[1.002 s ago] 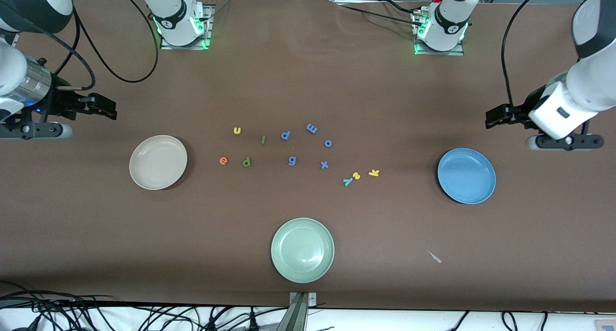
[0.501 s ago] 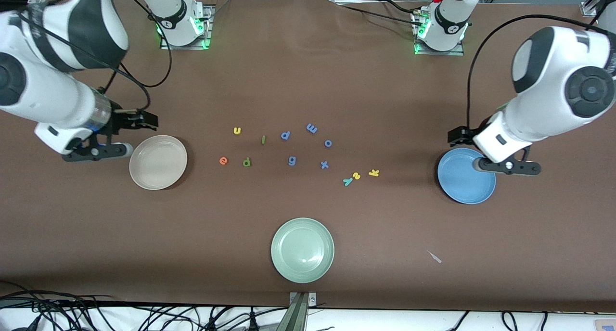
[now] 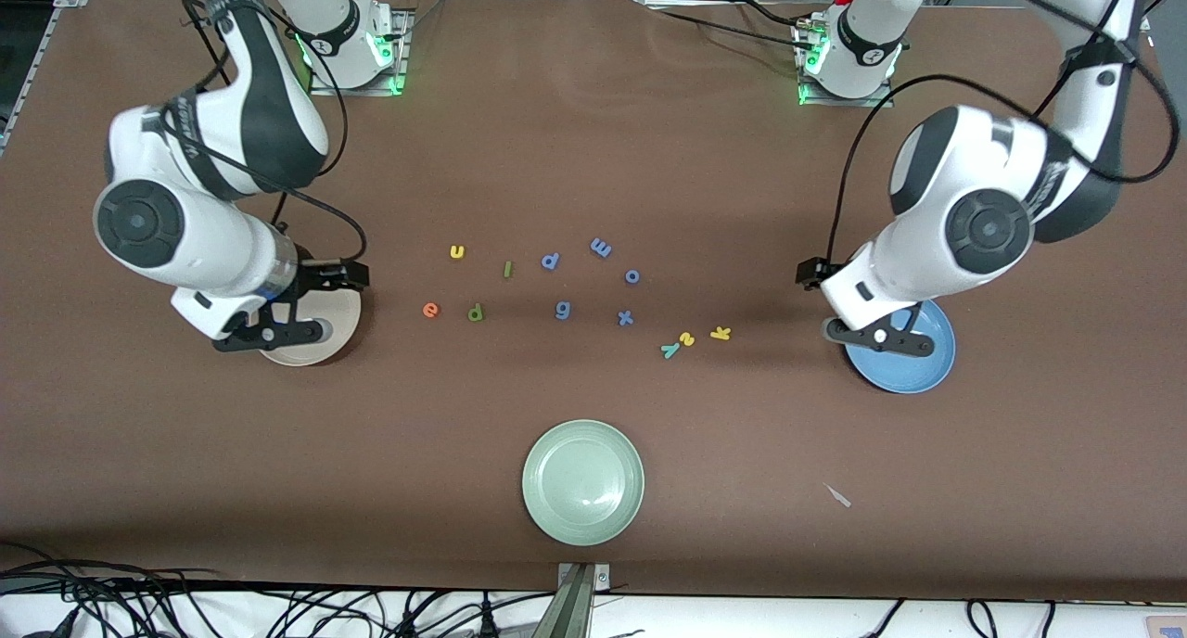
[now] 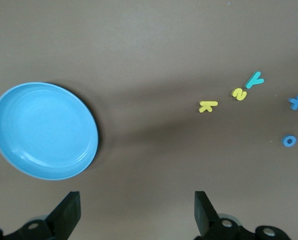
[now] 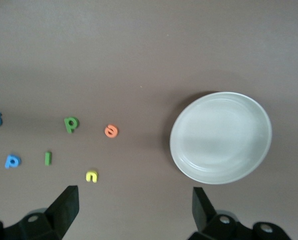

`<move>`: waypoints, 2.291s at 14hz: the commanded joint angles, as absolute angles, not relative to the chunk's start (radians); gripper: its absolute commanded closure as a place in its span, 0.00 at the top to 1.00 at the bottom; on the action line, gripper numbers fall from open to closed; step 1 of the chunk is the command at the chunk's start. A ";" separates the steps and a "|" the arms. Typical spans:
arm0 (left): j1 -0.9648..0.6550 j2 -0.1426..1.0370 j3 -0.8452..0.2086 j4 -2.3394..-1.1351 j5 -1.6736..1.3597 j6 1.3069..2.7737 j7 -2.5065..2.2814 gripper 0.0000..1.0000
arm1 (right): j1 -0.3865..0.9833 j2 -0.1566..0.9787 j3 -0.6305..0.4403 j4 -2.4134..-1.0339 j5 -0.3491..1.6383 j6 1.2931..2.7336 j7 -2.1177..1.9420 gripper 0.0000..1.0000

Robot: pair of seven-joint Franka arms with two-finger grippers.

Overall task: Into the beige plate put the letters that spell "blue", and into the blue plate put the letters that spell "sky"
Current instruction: 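Grasp the orange e with the right gripper while the left gripper grasps the k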

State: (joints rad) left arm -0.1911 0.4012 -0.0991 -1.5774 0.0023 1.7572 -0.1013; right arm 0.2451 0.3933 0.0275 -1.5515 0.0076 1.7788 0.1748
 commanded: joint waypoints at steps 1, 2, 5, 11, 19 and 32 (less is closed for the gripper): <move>-0.196 0.457 -0.095 -1.552 0.025 1.816 -0.092 1.00 | 0.268 0.388 0.025 -1.658 0.023 1.918 0.264 1.00; -0.196 0.472 -0.095 -1.552 0.023 1.857 -0.092 1.00 | 0.270 0.382 0.026 -1.705 0.023 1.977 0.279 1.00; -0.209 0.526 -0.095 -1.552 -0.038 1.952 -0.094 1.00 | 0.276 0.374 0.046 -1.814 0.018 2.106 0.351 1.00; -0.276 0.630 -0.091 -1.560 -0.084 2.114 -0.112 1.00 | 0.278 0.373 0.080 -2.081 0.020 2.489 0.408 1.00; -0.339 0.678 -0.087 -1.752 -0.084 2.416 -0.207 1.00 | 0.304 0.488 0.078 -2.069 0.009 2.563 0.431 1.00; -0.353 0.675 -0.086 -1.798 -0.075 2.430 -0.224 0.52 | 0.301 0.555 0.078 -2.010 0.014 2.556 0.425 0.54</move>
State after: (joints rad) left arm -0.3396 0.6999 -0.0982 -1.7626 -0.0637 2.4114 -0.2215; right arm 0.2999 0.5419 0.0772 -2.0309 0.0077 2.5543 0.4212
